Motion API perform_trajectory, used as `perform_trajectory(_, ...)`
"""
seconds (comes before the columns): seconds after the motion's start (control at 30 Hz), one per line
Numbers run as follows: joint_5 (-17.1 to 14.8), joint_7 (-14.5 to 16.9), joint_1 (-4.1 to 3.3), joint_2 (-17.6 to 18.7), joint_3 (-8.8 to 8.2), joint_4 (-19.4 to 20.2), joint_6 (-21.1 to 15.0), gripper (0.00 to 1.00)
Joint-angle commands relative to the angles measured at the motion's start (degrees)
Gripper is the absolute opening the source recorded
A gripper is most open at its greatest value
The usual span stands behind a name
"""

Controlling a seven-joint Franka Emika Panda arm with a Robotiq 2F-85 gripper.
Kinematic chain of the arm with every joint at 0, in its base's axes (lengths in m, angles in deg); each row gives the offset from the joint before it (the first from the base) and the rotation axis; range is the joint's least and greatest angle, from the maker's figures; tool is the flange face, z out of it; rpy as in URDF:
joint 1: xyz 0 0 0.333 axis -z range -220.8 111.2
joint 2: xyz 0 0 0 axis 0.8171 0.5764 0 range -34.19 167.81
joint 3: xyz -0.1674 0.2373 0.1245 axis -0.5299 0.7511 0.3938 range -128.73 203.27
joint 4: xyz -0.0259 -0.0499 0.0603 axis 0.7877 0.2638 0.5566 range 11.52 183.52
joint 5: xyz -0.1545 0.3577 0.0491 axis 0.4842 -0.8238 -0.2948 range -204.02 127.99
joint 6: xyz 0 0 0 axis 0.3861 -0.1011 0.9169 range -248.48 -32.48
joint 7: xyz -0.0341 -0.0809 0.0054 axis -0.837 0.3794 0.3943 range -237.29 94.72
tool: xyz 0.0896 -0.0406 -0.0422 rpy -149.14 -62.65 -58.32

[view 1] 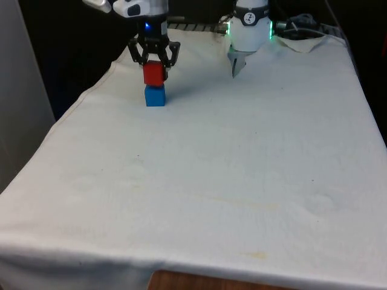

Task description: Stack the two cubes.

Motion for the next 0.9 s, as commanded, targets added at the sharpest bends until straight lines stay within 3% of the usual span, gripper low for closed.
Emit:
perform_trajectory(0.0, -1.43, 1.26, 0.34, -0.23, 0.52, 0.11, -0.34, 0.00)
perform_trajectory(0.1, -1.66, 1.38, 0.46, 0.23, 0.52, -0.06, -0.63, 0.00)
perform_trajectory(0.13, -0.23, 0.11, 0.00, 0.69, -0.06, -0.23, -0.23, 0.00)
perform_trajectory(0.2, -2.06, 1.66, 0.52, 0.69, 0.57, -0.23, -0.92, 0.00)
perform_trajectory(0.37, -2.92, 1.89, 0.29, 1.66, 0.63, -0.63, -1.20, 0.00)
perform_trajectory(0.4, -1.72, 1.09, 0.06, 1.89, 0.00, -0.69, -0.92, 0.00)
perform_trajectory(0.43, -2.98, 1.89, 0.29, 1.83, 0.69, -0.69, -1.26, 0.00)
perform_trajectory(0.6, -3.15, 1.83, 0.23, 2.46, 0.74, -0.74, -1.49, 0.00)
perform_trajectory(0.63, -2.01, 1.15, -0.06, 2.64, 0.11, -0.80, -1.09, 0.00)
perform_trajectory(0.67, -3.21, 1.83, 0.23, 2.52, 0.74, -0.74, -1.49, 0.00)
perform_trajectory(0.87, -3.38, 1.89, 0.29, 2.86, 0.92, -1.09, -1.20, 0.00)
